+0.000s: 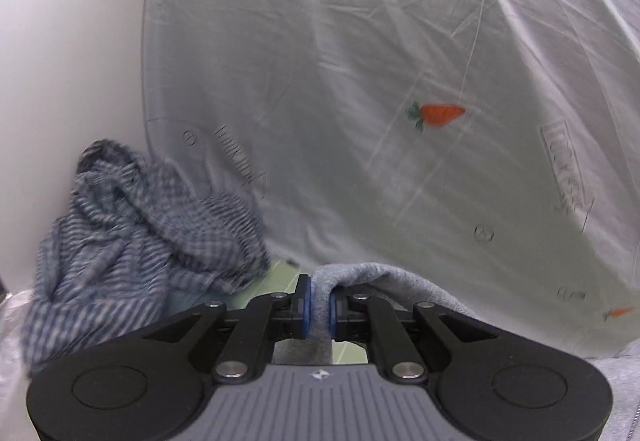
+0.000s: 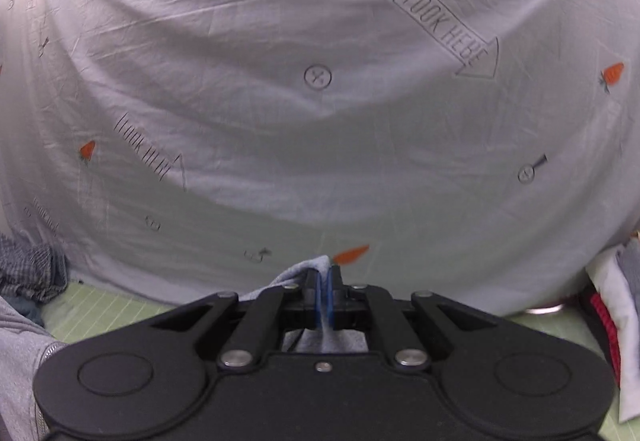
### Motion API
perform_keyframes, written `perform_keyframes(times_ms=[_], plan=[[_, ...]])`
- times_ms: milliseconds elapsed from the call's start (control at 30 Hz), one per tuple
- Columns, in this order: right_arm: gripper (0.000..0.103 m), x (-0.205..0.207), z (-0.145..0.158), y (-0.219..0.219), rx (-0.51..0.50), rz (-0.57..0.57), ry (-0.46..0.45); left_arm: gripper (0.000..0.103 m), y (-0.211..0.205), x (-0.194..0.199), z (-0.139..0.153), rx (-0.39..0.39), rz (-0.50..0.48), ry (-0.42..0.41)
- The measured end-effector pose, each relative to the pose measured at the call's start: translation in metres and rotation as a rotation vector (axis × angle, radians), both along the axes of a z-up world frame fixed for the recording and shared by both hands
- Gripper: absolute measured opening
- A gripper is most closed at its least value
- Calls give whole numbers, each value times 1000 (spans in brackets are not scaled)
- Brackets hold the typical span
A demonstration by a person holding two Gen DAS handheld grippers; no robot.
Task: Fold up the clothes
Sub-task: 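Lift the hoodie with both grippers and shake it out, then release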
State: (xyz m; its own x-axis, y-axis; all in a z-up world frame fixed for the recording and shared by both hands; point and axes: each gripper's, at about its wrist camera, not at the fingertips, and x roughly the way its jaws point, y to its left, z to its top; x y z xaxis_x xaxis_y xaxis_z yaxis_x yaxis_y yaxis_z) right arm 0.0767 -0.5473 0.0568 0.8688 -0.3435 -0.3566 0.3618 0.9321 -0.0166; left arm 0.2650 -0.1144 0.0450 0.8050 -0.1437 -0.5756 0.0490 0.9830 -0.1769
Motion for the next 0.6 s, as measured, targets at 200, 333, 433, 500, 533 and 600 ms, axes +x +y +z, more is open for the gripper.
perform_keyframes(times_ms=[200,333,433,500,533,600], plan=[[46,60,-40,-34,76,-166,159,83,-39,20,-40,-7,24,56],[85,18,-98,-23,201,-192,240,89,-43,-11,-95,114,-48,194],[88,-13,-137,-2,252,-201,330,89,-36,-38,-130,131,-25,305],[93,-30,-157,13,290,-204,372,89,-31,-57,-145,115,-14,359],[93,-38,-163,20,313,-202,373,89,-26,-69,-151,112,-6,382],[95,-49,-169,37,339,-161,371,89,-20,-89,-158,104,11,413]])
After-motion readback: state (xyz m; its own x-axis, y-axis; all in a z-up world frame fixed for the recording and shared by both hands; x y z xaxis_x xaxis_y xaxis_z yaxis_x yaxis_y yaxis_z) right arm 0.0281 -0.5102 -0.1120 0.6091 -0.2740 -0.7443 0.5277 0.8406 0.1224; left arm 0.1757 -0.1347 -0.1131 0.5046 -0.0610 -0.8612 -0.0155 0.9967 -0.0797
